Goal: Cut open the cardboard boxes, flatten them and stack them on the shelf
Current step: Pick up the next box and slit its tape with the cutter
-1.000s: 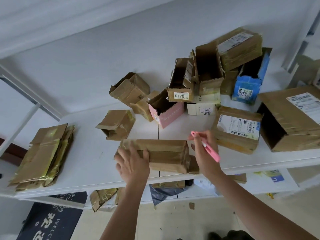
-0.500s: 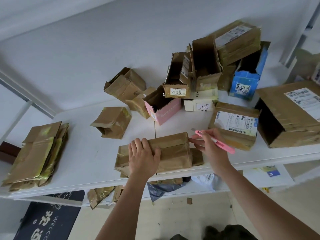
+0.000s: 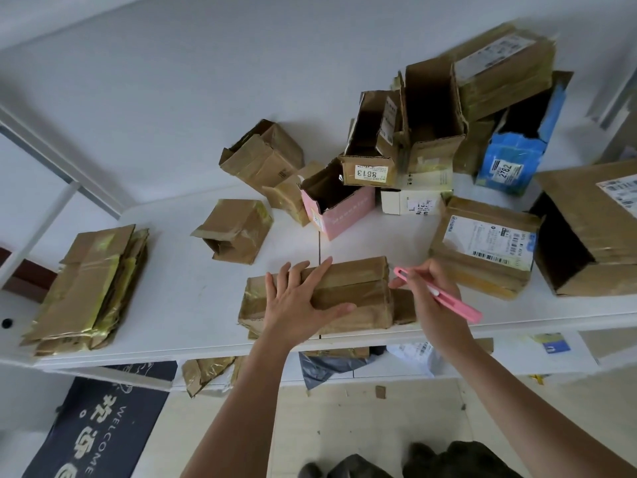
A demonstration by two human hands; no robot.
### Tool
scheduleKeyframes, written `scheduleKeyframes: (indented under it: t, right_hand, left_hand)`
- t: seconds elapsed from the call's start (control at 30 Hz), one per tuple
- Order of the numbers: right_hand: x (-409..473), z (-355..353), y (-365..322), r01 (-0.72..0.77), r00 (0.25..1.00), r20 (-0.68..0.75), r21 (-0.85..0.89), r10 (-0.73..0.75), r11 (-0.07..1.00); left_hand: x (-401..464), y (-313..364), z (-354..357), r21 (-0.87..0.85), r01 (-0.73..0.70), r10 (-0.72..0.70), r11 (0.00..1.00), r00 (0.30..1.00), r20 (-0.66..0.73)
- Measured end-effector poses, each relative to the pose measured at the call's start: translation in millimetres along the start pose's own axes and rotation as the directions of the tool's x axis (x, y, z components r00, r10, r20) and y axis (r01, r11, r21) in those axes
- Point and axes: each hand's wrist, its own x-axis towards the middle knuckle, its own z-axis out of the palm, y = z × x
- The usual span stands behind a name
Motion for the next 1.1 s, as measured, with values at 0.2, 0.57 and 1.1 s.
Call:
scheduleKeyframes:
  t: [0.2,0.57,1.1]
  right_hand:
    - [-6,-5,-3,0.047,0.997,0.072,-0.071,-0.042,0.996]
    - [-46,-14,-11,0.069,0.974,0.223,-0.110,-0.043,0.992]
    - [-24,-18,-9,-0.032,0.982,0.186,-0.050,0.041,0.998]
  left_hand:
    - [-3,3,-1,-0.003,0.004,-0.004,1.000,1.000,-0.009]
    - [-5,2,-3,-0.030,-0.009,0.008,0.999,1.000,-0.020]
    - [1,3,-1,-0.032,0.014,-0.015,0.999,0.999,-0.047]
